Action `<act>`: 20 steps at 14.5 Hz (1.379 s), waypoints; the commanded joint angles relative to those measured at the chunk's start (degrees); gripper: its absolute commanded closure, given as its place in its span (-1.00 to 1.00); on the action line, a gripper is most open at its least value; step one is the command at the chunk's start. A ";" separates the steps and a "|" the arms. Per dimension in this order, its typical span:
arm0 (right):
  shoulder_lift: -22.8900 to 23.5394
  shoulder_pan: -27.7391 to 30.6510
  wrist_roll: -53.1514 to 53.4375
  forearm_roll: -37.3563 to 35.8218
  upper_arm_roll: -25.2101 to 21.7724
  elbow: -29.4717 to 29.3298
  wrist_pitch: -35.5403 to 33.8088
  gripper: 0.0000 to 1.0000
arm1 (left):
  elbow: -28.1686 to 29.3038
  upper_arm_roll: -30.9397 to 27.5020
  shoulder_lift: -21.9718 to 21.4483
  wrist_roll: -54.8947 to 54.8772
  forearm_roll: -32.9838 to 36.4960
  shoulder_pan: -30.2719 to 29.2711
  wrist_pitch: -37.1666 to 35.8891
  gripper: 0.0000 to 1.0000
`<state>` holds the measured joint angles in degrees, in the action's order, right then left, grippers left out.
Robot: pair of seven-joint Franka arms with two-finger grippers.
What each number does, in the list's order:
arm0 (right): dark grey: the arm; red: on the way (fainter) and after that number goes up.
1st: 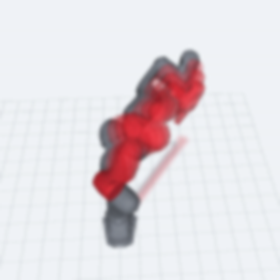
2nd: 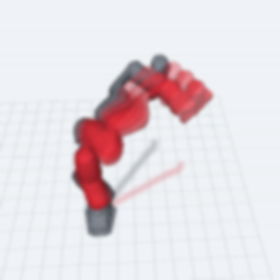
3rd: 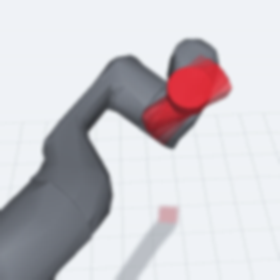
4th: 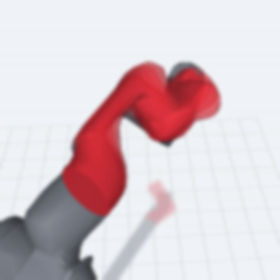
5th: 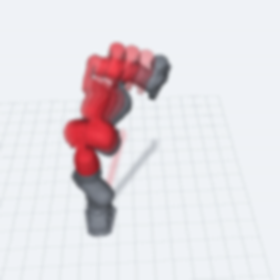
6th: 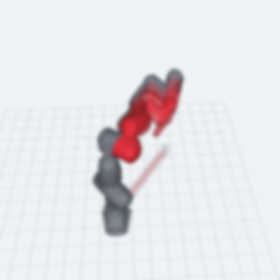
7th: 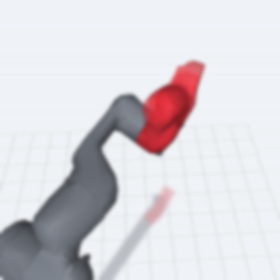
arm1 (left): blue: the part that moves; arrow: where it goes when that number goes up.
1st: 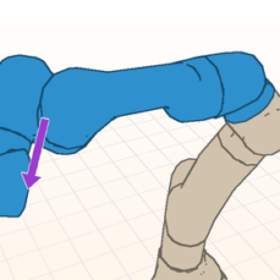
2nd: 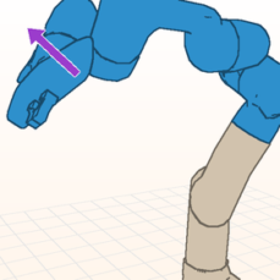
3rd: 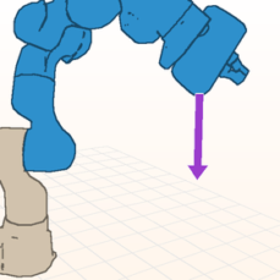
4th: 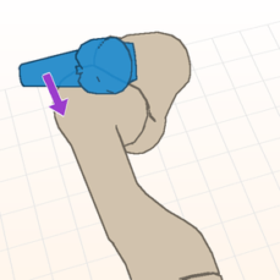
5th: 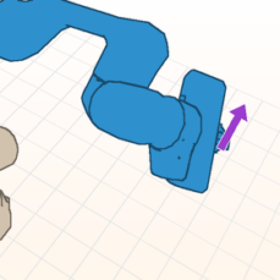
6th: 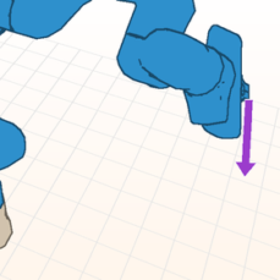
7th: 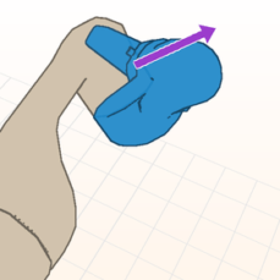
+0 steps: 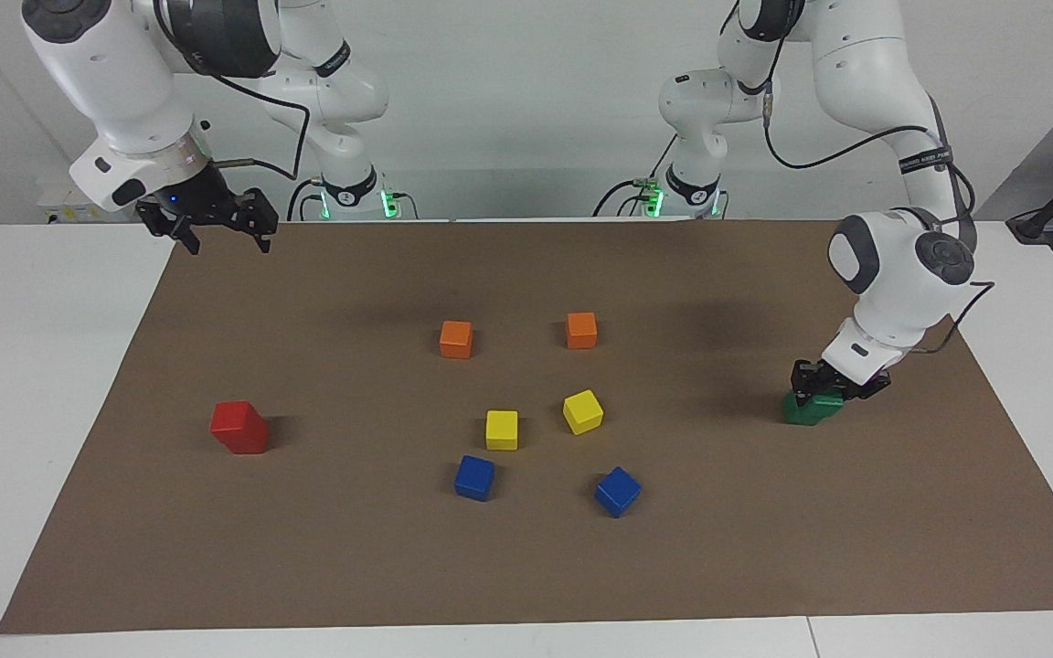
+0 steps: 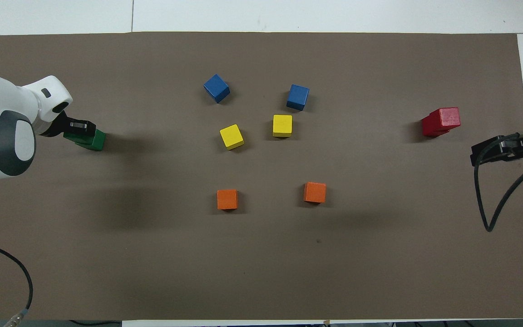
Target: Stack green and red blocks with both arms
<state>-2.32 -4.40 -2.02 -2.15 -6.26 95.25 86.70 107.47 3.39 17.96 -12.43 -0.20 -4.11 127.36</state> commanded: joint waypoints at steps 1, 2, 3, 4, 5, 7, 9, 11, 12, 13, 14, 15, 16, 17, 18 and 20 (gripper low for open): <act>0.56 -0.87 0.52 1.01 -1.29 -1.29 -0.83 -1.00 | 2.30 -0.22 -1.70 -1.28 -1.21 -0.28 -0.26 -1.00; 0.56 -1.22 0.52 1.01 -1.38 -1.29 -0.83 -1.00 | 1.87 -0.22 -2.58 -1.28 -1.21 -0.37 -1.75 -1.00; 0.56 -1.22 0.52 1.01 -1.30 -1.29 -0.83 -1.00 | 1.34 -0.31 -3.89 -1.19 -1.12 -0.37 -3.59 -1.00; 0.56 -1.13 0.52 1.01 -1.29 -1.29 -0.75 -1.00 | 0.29 -0.31 -5.21 -1.10 -1.03 -0.37 -5.87 -1.00; 0.56 -0.61 0.52 1.01 -0.95 -1.03 -0.66 -1.00 | -0.85 -0.31 -6.70 -0.93 -0.86 -0.11 -9.03 -1.00; 0.47 -0.43 0.52 0.92 -0.94 -0.76 -0.39 -1.00 | -3.31 -0.31 -9.68 -0.49 -0.77 -0.02 -15.53 -1.00; 0.56 -0.52 0.61 0.74 -0.86 -0.76 0.04 -1.00 | -5.77 -0.31 -12.15 1.87 -0.68 0.07 -21.34 -1.00; 0.65 -0.60 0.70 0.05 -0.86 -0.94 0.48 -1.00 | -6.40 -0.31 -15.05 3.55 -0.68 0.16 -23.73 -1.00; 0.73 -0.61 0.70 -0.05 -0.86 -0.94 2.49 -1.00 | -6.40 -0.31 -16.54 3.56 -0.68 0.07 -24.35 -1.00; 0.82 -0.52 0.61 -0.05 -0.77 -0.94 4.16 -1.00 | -6.40 -0.31 -17.78 3.56 -0.68 -0.28 -25.83 -1.00; 0.82 -0.52 0.61 -0.05 -0.77 -0.94 4.18 -1.00 | -6.31 -0.31 -19.09 3.73 -0.68 -0.37 -27.41 -1.00; 0.82 -0.52 0.70 -0.05 -0.77 -0.94 4.09 -1.00 | -6.14 -0.31 -19.98 4.52 -0.68 -0.46 -28.39 -1.00; 0.82 -0.52 0.70 -0.13 -0.77 -0.94 4.18 -1.00 | -6.31 -0.31 -20.16 6.35 -0.68 -0.54 -29.27 -1.00; 0.82 -0.60 0.70 -0.13 -0.77 -0.94 4.09 -1.00 | -7.01 -0.31 -19.64 9.07 -0.42 -0.02 -30.15 -1.00; 0.82 -0.61 0.70 -0.13 -0.77 -0.94 4.09 -1.00 | -7.71 -0.14 -19.46 11.18 -0.33 -0.28 -30.59 -1.00; 0.82 -0.61 0.70 -0.31 -0.77 -0.94 4.09 -1.00 | -8.85 -0.14 -18.94 11.55 -0.94 -0.55 -29.98 -1.00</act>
<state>-1.87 -4.96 -2.02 -2.22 -6.90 94.95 90.45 100.51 3.06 -1.67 -2.52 -0.20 -4.13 98.47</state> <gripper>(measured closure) 0.000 0.000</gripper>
